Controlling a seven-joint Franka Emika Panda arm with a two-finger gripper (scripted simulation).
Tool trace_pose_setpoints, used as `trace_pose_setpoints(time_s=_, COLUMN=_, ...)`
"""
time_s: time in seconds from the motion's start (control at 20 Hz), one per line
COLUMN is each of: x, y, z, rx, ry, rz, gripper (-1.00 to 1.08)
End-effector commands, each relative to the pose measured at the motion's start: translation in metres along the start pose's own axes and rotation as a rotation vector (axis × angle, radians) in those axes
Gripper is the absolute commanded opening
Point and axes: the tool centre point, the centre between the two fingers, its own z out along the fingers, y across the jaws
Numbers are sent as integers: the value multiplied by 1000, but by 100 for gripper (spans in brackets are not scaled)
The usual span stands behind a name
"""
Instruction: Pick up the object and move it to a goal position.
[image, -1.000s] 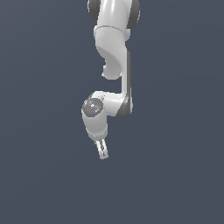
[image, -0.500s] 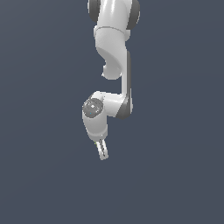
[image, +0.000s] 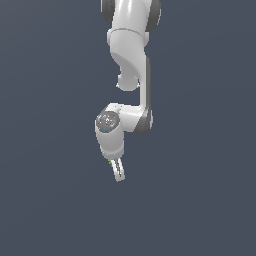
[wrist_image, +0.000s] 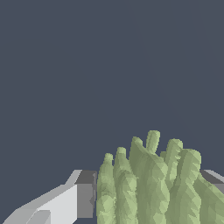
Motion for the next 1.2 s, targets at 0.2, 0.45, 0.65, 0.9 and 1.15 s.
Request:
trace_pose_setpoints(time_s=0.2, x=-21, y=6, z=-13, rx=1, ry=0, rz=-1, gripper=-100)
trace_pose_setpoints(time_s=0.45, x=-50, y=16, z=-31, rx=1, ry=-1, rz=-1, gripper=-100)
trace_pose_setpoints(time_s=0.65, x=-81, y=26, z=-50, rx=1, ry=-1, rz=-1, gripper=-100)
trace_pose_setpoints(time_s=0.9, x=-116, y=36, z=-72, rx=1, ry=-1, rz=-1, gripper=-100)
trace_pose_setpoints(time_s=1.15, x=-142, y=43, z=-88, rx=1, ry=-1, rz=-1, gripper=-100)
